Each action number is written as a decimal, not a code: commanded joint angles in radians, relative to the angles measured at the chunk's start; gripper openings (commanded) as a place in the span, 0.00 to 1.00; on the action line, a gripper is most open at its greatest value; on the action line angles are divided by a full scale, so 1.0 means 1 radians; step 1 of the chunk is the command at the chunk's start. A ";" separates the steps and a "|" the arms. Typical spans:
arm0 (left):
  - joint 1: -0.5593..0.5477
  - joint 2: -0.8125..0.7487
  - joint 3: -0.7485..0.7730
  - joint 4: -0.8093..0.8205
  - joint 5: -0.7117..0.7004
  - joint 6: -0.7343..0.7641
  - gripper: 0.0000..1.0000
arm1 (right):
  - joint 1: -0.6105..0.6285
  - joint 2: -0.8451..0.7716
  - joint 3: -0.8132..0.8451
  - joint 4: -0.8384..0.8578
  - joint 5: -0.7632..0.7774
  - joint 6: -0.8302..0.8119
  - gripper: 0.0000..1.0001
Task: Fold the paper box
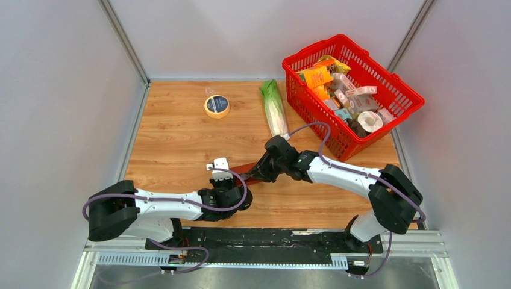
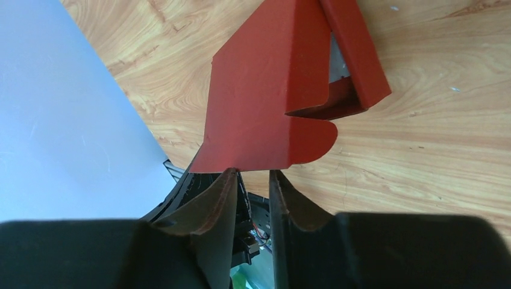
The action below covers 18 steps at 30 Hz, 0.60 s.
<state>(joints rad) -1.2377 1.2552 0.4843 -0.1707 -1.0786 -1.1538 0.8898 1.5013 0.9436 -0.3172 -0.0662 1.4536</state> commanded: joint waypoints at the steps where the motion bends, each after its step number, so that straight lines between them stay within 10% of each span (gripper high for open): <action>1: -0.003 -0.017 -0.029 -0.029 0.043 0.014 0.00 | 0.006 0.022 0.029 0.053 0.023 0.018 0.26; 6: -0.005 -0.066 -0.061 0.028 0.077 0.068 0.00 | 0.008 0.005 -0.003 0.059 0.049 0.008 0.21; 13: -0.003 -0.213 -0.125 0.057 0.173 0.141 0.43 | 0.009 0.025 -0.034 0.090 0.054 -0.022 0.21; 18: -0.003 -0.396 -0.148 0.013 0.367 0.279 0.51 | 0.008 0.028 -0.057 0.125 0.051 -0.051 0.22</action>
<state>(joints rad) -1.2373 0.9813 0.3325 -0.1387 -0.8726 -0.9947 0.8955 1.5192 0.9005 -0.2504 -0.0437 1.4372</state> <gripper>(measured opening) 0.508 0.214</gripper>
